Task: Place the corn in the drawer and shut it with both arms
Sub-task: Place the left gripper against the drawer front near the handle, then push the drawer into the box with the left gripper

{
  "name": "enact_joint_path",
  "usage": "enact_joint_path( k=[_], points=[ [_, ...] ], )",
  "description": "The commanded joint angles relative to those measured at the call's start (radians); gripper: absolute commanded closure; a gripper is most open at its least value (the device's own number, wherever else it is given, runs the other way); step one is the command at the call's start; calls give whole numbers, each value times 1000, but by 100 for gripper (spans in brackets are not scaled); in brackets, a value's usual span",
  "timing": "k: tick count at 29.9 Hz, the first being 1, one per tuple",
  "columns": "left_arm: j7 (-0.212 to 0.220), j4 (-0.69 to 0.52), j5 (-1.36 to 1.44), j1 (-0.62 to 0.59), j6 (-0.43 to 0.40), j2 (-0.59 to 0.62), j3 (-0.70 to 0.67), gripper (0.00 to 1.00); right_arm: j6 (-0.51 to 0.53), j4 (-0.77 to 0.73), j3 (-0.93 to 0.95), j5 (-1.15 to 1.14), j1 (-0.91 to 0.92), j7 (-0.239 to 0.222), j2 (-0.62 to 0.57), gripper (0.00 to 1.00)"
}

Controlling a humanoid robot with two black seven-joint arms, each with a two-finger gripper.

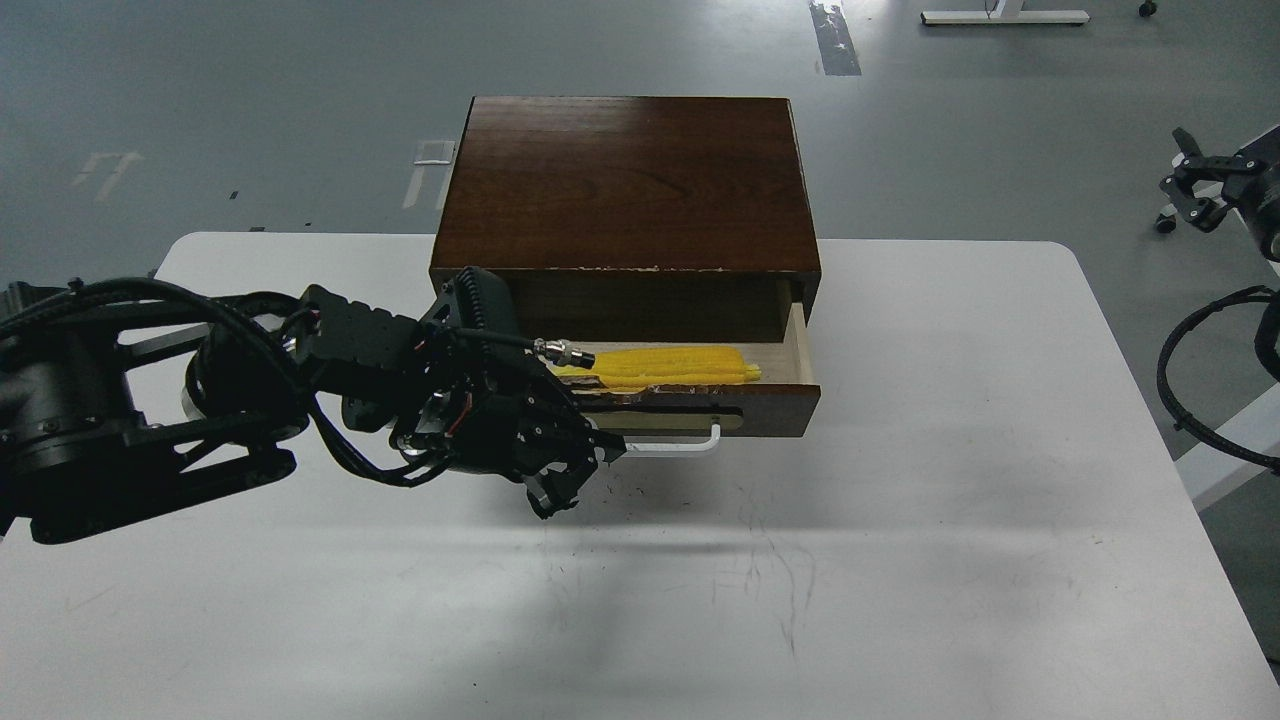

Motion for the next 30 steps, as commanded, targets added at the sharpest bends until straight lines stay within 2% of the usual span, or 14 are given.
enact_joint_path(
  k=[1, 30],
  points=[
    [1, 0, 0, 0, 0, 1, 4, 100, 0, 0, 2, 0, -1, 0, 2, 0],
    [1, 39, -1, -1, 0, -1, -4, 100, 0, 3, 12, 0, 16, 5, 2, 0]
  ],
)
